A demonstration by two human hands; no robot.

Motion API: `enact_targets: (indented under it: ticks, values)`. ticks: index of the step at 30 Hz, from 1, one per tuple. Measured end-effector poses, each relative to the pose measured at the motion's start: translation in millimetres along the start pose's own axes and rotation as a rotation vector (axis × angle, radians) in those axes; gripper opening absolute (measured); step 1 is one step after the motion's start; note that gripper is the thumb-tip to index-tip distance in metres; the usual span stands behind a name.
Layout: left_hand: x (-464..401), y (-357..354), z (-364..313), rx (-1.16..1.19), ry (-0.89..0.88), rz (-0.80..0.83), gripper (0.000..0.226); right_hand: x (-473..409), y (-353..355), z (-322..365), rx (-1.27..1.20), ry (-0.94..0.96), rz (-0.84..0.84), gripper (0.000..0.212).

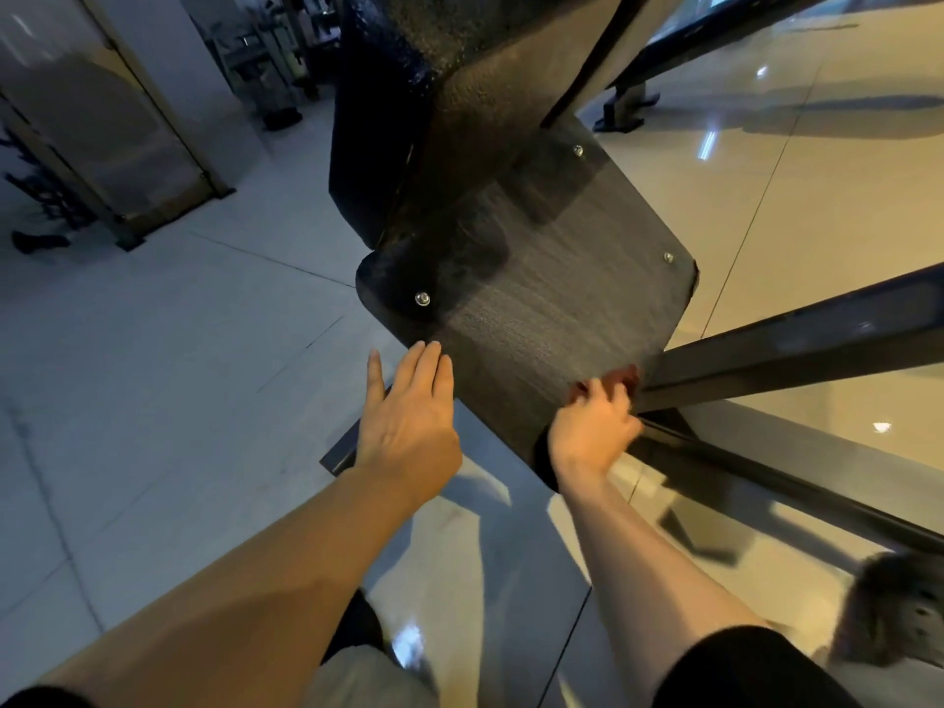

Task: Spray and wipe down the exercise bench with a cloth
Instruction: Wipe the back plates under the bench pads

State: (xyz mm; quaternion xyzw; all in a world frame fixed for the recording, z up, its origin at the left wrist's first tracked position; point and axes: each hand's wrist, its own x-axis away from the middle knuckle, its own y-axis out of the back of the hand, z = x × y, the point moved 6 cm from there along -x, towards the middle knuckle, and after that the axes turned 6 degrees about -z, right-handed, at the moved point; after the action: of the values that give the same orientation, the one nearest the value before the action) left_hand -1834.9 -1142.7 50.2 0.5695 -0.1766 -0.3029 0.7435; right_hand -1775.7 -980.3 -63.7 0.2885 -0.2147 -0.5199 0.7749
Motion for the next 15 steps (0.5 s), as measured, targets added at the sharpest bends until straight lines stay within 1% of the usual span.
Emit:
enact_targets:
  ticks: [2, 4, 5, 6, 7, 8, 10, 13, 15]
  values:
    - [6, 3, 4, 0.01, 0.036, 0.002, 0.077, 26, -6, 59, -0.138, 0.227, 0.0, 0.046]
    - [9, 9, 12, 0.027, 0.085, -0.031, 0.077, 60, -7, 118, -0.282, 0.531, 0.071, 0.043]
    - [11, 11, 17, 0.043, 0.122, -0.043, 0.075, 72, -5, 136, -0.296, 0.647, 0.105, 0.043]
    - [14, 13, 23, 0.063, 0.158, -0.047, 0.073, 78, -5, 143, -0.293, 0.718, 0.126, 0.043]
    - [16, 13, 28, 0.079, 0.179, -0.048, 0.073, 76, -6, 141, -0.28, 0.746, 0.129, 0.044]
    - [18, 12, 29, 0.086, 0.175, -0.047, 0.073, 71, -7, 132, -0.27, 0.744, 0.117, 0.046]
    - [20, 9, 25, 0.096, 0.133, -0.035, 0.077, 58, -7, 96, -0.231, 0.659, 0.091, 0.05]
    - [19, 2, 11, 0.087, 0.07, 0.011, 0.082, 39, -2, 24, -0.164, 0.447, 0.059, 0.053]
    - [18, 1, 0, 0.063, 0.036, 0.04, 0.08, 23, 5, -21, -0.139, 0.297, 0.079, 0.051]
